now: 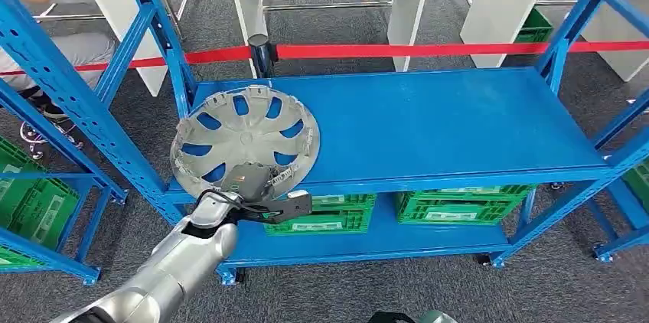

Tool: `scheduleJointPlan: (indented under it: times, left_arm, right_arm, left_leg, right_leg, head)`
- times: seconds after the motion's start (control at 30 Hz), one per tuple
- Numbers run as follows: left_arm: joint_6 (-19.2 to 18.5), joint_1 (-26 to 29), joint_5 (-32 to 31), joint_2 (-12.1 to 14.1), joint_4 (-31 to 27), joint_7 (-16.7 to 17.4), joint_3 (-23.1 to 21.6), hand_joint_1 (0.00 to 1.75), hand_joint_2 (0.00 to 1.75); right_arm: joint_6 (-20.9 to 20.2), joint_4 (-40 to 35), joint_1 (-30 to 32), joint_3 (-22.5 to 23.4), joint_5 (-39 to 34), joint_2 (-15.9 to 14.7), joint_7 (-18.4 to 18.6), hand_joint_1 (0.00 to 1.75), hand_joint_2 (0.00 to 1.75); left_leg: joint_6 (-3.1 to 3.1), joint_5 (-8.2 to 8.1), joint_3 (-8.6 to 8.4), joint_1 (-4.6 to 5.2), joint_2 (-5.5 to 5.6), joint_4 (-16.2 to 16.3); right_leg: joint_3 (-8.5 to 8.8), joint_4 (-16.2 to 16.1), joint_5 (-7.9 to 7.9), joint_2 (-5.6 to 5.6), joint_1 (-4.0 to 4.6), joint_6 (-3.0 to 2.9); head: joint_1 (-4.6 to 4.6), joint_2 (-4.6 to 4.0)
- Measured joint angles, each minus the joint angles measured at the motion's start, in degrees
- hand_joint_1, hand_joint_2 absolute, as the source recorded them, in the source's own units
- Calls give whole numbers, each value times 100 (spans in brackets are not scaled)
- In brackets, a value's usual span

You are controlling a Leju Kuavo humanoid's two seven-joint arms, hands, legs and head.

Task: Take the parts from the cabinet and place them on the table.

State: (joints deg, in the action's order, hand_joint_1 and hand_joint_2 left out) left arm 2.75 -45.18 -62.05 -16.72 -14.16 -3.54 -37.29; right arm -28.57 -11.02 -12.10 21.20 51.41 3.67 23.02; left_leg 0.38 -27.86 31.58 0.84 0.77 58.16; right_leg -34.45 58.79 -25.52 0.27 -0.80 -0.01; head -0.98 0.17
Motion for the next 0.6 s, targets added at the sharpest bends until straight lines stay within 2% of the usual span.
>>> scheduleJointPlan:
  times: [0.43,0.47,0.5,0.6]
  left_arm:
    - [22,0,11,-2,-4,-2,0,175,175]
    - [26,0,11,-2,-7,-2,0,9,175]
    - [28,0,11,-2,-7,0,0,0,175]
    - [70,23,-7,2,-7,9,0,0,175]
  right_arm:
    - [0,0,-24,4,4,0,4,0,0]
    - [0,0,-24,4,11,0,7,0,0]
    - [0,0,-24,4,15,0,7,0,0]
    - [0,0,-28,4,20,0,15,0,0]
  left_leg:
    - [-1,-6,1,0,0,0]
    - [0,-6,0,0,0,0]
    - [0,-7,5,0,0,0]
    - [1,-7,0,0,0,0]
  right_leg:
    - [5,0,-3,1,0,2]
    - [5,0,-4,1,0,2]
    - [6,0,-4,0,0,2]
    - [8,0,-4,-1,0,3]
  head:
    - [0,0]
    - [0,0]
    - [0,0]
    - [0,0]
